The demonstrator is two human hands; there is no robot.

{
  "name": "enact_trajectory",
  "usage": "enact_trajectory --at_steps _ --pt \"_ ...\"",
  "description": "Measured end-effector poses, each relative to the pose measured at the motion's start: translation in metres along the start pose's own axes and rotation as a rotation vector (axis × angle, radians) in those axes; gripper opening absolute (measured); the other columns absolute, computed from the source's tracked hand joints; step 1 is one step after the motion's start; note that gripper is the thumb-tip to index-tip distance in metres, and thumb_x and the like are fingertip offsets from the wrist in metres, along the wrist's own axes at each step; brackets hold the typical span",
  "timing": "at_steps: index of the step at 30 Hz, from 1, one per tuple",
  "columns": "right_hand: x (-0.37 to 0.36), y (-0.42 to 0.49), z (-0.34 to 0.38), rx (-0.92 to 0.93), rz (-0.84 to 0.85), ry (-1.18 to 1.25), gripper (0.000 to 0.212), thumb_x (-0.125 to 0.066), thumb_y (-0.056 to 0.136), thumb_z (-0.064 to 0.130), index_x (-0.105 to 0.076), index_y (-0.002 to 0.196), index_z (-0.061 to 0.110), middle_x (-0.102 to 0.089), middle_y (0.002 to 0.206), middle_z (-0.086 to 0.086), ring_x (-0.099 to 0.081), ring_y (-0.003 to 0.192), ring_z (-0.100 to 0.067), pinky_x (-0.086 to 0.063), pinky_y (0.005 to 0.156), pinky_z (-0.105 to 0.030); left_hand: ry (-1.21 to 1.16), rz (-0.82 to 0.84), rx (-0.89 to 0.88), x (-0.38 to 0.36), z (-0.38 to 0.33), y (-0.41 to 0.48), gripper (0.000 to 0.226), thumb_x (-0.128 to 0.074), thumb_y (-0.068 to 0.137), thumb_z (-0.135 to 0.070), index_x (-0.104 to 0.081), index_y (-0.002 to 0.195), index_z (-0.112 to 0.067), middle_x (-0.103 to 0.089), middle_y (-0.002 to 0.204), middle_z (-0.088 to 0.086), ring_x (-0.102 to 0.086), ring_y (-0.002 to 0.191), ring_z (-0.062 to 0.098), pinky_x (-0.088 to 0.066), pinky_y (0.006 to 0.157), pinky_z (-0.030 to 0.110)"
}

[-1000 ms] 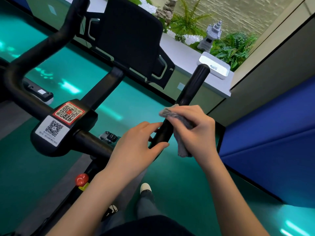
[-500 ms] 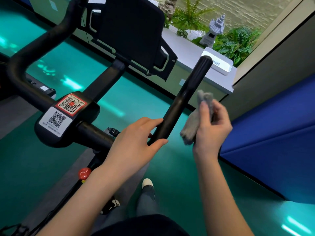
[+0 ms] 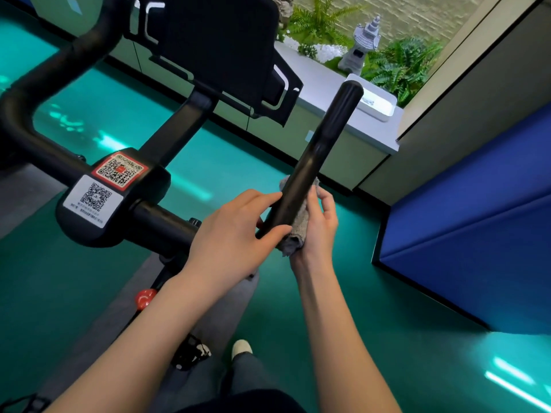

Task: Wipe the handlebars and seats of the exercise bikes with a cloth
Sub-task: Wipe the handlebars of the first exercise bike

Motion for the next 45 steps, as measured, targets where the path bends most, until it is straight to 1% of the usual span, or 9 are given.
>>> enact_trajectory --at_steps 4,10,14,21,23,27,34,40,45 --pt "0.007 -0.015 -0.011 -0.035 0.041 0.053 0.008 -0.062 0.091 0.018 -0.058 0.084 0.017 -0.059 0.099 -0.027 -0.053 0.09 -0.037 -0.034 0.093 -0.075 0.018 -0.022 -0.001 0.001 -0.001 -0.002 0.049 -0.053 0.081 -0.052 -0.053 0.126 -0.034 -0.057 0.107 -0.018 -0.05 0.078 -0.002 -0.043 0.066 0.025" --pt "0.028 -0.03 0.025 0.221 0.041 -0.177 0.013 -0.063 0.089 0.007 -0.064 0.083 0.019 -0.065 0.081 0.0 -0.057 0.079 -0.017 -0.047 0.074 -0.033 0.009 -0.053 0.025 0.004 -0.002 -0.005 0.045 -0.055 0.081 -0.051 -0.057 0.122 -0.033 -0.06 0.107 -0.017 -0.054 0.074 0.0 -0.047 0.064 0.026" --pt "0.02 -0.031 0.047 0.364 0.052 -0.255 0.015 -0.064 0.088 0.008 -0.063 0.086 0.023 -0.066 0.081 0.011 -0.059 0.078 -0.006 -0.048 0.072 -0.021 0.011 -0.069 0.042 0.005 -0.005 -0.007 0.043 -0.059 0.082 -0.048 -0.058 0.122 -0.03 -0.061 0.104 -0.013 -0.055 0.075 0.005 -0.052 0.071 0.037" --pt "0.02 -0.054 0.075 0.537 0.105 -0.455 0.012 -0.066 0.082 0.019 -0.066 0.085 0.031 -0.065 0.09 -0.002 -0.061 0.084 -0.013 -0.049 0.073 -0.025 0.019 -0.135 0.072 0.015 -0.002 -0.024 0.055 -0.055 0.076 -0.059 -0.061 0.121 -0.027 -0.065 0.104 -0.013 -0.06 0.081 0.006 -0.051 0.081 0.039" --pt "0.006 -0.045 0.099 0.623 0.102 -0.513 0.012 -0.068 0.083 0.015 -0.068 0.09 0.025 -0.065 0.097 -0.004 -0.061 0.093 -0.012 -0.051 0.083 -0.03 0.041 -0.143 0.057 0.02 0.0 -0.031 0.055 -0.058 0.075 -0.057 -0.065 0.117 -0.023 -0.066 0.101 -0.012 -0.061 0.087 0.007 -0.049 0.085 0.042" --pt "-0.028 -0.058 0.095 0.71 0.201 -0.731 0.017 -0.072 0.082 0.005 -0.074 0.099 0.009 -0.067 0.104 -0.003 -0.061 0.101 -0.008 -0.048 0.095 -0.026 0.1 -0.129 0.012 0.027 0.006 -0.039 0.045 -0.069 0.072 -0.052 -0.07 0.105 -0.021 -0.068 0.095 -0.009 -0.062 0.091 0.016 -0.046 0.087 0.045" --pt "-0.039 -0.098 0.088 0.811 0.259 -0.836 0.019 -0.074 0.079 0.006 -0.075 0.095 0.018 -0.068 0.094 0.014 -0.064 0.093 -0.01 -0.048 0.086 -0.02 0.148 -0.085 -0.049 0.04 0.019 -0.047 0.043 -0.066 0.065 -0.055 -0.071 0.098 -0.027 -0.066 0.092 -0.015 -0.058 0.095 0.015 -0.028 0.097 0.033" --pt "-0.081 -0.055 0.125 0.771 0.203 -1.15 0.008 -0.073 0.079 0.021 -0.073 0.087 0.021 -0.069 0.08 0.005 -0.062 0.081 -0.011 -0.048 0.078 -0.024 0.167 -0.04 -0.108 0.054 0.029 -0.041 0.043 -0.077 0.065 -0.049 -0.07 0.101 -0.027 -0.066 0.097 -0.012 -0.055 0.102 0.015 -0.017 0.1 0.026" --pt "-0.099 -0.054 0.102 0.705 0.355 -1.409 0.007 -0.073 0.079 0.021 -0.075 0.082 0.014 -0.068 0.071 0.005 -0.059 0.07 -0.006 -0.039 0.063 -0.009 0.149 0.025 -0.148 0.055 0.036 -0.035 0.043 -0.076 0.064 -0.053 -0.07 0.098 -0.028 -0.066 0.095 -0.013 -0.056 0.102 0.012 -0.013 0.101 0.023"
Point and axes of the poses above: each hand's wrist, its own y-axis towards the middle knuckle, its own x-axis out of the back of the hand, z = x × y, the point moved 10 cm from there along y, towards the middle knuckle
